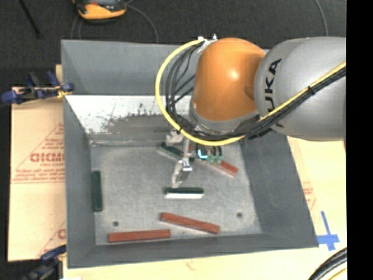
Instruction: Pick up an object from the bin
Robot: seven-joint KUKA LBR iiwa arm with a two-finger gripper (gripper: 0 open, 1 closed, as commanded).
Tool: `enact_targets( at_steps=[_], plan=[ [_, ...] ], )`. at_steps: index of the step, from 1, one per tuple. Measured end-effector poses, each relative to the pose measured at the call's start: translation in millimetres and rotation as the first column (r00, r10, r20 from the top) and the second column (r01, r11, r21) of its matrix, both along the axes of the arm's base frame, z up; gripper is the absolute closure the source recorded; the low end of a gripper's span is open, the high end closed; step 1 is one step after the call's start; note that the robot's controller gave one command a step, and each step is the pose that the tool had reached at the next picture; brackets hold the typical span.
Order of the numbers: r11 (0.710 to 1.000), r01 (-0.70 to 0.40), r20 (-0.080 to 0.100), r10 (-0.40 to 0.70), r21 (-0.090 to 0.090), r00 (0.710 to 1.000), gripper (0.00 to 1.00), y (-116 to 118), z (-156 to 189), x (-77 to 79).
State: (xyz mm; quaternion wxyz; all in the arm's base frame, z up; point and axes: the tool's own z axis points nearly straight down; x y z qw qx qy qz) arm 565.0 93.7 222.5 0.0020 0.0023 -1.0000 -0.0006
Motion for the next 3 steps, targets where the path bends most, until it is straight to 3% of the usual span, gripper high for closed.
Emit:
enact_targets(
  at_steps=[1,2,3],
  plan=[
    [1.000,0.002,0.008,-0.002,0.001,1.000,0.00,0,4,1.5],
    [1.000,0.014,0.013,-0.014,0.002,1.000,0.00,-23,-56,1.6],
    [0.998,0.068,0.005,-0.068,-0.001,0.998,0.00,-72,-62,-12.1]
  ],
)
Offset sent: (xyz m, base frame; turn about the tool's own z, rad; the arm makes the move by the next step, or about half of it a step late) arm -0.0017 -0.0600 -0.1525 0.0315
